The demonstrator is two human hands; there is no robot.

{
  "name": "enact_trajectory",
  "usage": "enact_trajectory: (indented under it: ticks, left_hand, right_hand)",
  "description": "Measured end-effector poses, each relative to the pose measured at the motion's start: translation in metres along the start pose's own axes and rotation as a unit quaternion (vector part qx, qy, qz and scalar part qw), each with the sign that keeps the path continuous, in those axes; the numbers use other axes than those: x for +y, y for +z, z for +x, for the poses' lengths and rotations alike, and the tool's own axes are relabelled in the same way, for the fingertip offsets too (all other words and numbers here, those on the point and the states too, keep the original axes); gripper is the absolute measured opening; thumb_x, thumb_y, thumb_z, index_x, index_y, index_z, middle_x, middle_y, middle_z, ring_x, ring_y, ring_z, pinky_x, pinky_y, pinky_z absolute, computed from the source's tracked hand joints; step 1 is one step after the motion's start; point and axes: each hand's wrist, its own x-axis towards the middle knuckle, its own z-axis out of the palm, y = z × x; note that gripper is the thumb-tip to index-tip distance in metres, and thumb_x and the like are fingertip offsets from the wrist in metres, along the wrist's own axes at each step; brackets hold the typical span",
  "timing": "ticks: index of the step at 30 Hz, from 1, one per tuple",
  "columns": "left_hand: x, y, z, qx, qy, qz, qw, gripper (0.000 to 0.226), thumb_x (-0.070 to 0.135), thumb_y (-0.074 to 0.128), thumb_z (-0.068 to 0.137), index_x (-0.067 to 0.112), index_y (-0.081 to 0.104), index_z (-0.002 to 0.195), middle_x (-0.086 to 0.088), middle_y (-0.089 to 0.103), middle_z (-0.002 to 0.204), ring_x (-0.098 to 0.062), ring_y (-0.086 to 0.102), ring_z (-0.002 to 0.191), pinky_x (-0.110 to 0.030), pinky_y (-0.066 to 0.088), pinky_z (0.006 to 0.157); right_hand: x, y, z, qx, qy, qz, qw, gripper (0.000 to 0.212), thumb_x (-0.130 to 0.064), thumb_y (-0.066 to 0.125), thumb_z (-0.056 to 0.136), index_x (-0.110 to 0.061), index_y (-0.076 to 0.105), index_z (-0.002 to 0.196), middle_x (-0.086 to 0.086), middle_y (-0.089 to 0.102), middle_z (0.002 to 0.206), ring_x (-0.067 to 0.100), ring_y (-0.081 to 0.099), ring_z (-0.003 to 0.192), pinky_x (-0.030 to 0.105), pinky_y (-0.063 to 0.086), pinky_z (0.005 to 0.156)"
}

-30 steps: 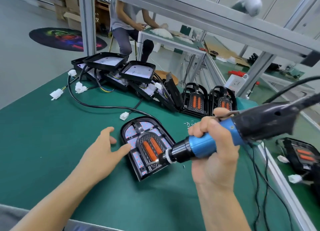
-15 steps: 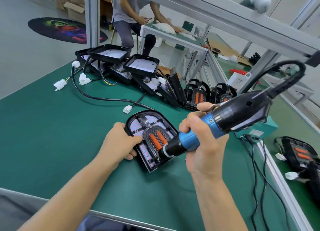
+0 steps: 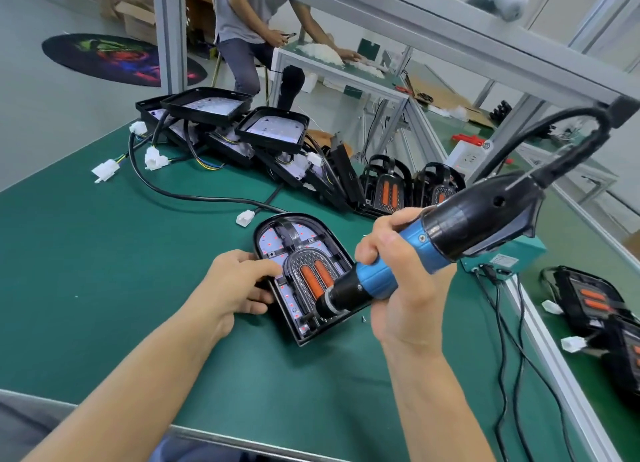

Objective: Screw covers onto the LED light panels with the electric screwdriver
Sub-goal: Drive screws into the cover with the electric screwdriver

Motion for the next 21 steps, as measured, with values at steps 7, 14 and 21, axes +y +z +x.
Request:
enact_trajectory:
  ticks: [7,14,21]
  left_hand:
    - [0.001,0.006,0.001,-0.029,0.004,-0.025,0.999,0.012,0.016,0.063,0.086,0.007,0.064,0.094,-0.009,0.071,0.078,-0.023,0.066,0.063,-0.033,0.056,0.061]
    - [-0.004,0.006,0.002,-0.045,-0.012,-0.059,0.997,0.014,0.014,0.059,0.089,0.004,0.066,0.096,-0.015,0.074,0.086,-0.023,0.071,0.064,-0.027,0.054,0.05]
    - [-0.005,0.003,0.003,-0.07,0.0,-0.057,0.996,0.017,0.017,0.062,0.088,0.005,0.066,0.1,-0.012,0.075,0.088,-0.025,0.072,0.07,-0.03,0.056,0.058]
  right_hand:
    - [-0.003,-0.005,0.001,0.011,-0.015,-0.013,1.0,0.02,-0.011,0.061,0.071,-0.031,0.062,0.069,-0.008,0.055,0.061,0.015,0.049,0.054,0.027,0.045,0.058]
    - [-0.003,-0.01,0.0,0.044,-0.006,0.01,0.999,0.028,-0.001,0.061,0.074,-0.029,0.06,0.076,-0.006,0.054,0.064,0.015,0.05,0.054,0.025,0.046,0.059]
    - [-0.017,-0.029,0.008,0.159,-0.04,0.051,0.985,0.023,0.0,0.054,0.079,-0.013,0.048,0.097,-0.003,0.049,0.066,0.011,0.05,0.052,0.023,0.043,0.056]
